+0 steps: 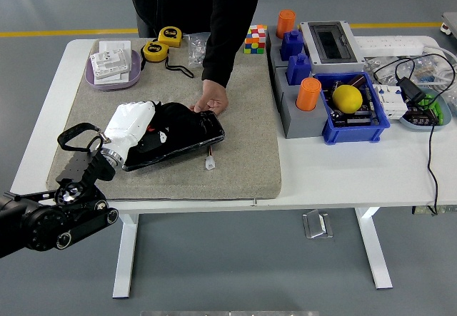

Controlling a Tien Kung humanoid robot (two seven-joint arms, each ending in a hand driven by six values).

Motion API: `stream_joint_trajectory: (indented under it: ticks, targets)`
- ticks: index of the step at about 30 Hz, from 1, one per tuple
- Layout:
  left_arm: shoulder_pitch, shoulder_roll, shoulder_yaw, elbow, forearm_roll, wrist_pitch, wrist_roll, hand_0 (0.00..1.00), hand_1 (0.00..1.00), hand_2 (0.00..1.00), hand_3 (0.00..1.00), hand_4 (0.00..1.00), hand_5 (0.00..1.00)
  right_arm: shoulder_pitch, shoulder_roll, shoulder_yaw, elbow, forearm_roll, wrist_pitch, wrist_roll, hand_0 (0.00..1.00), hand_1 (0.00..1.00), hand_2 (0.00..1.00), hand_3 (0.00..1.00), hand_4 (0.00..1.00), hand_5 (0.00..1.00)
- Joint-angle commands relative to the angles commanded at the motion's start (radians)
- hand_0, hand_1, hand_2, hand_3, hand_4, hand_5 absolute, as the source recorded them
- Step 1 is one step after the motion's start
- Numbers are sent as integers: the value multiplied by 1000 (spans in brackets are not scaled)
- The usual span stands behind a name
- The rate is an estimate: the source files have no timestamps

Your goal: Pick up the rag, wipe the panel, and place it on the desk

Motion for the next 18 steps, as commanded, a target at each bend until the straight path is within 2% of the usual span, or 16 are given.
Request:
stream_joint_trajectory:
  ticks: [11,18]
  targets:
    - [72,63,-66,-10,31,0,-6,187,126,488,465,282,2,-14,8,15,-5,-1,3,-1,753,567,698,592,997,542]
    - [83,95,-91,-21,58,0,-5,187,126,488,464,283,2,-12,9,20,-5,-3,1,1,752,567,698,592,996,542]
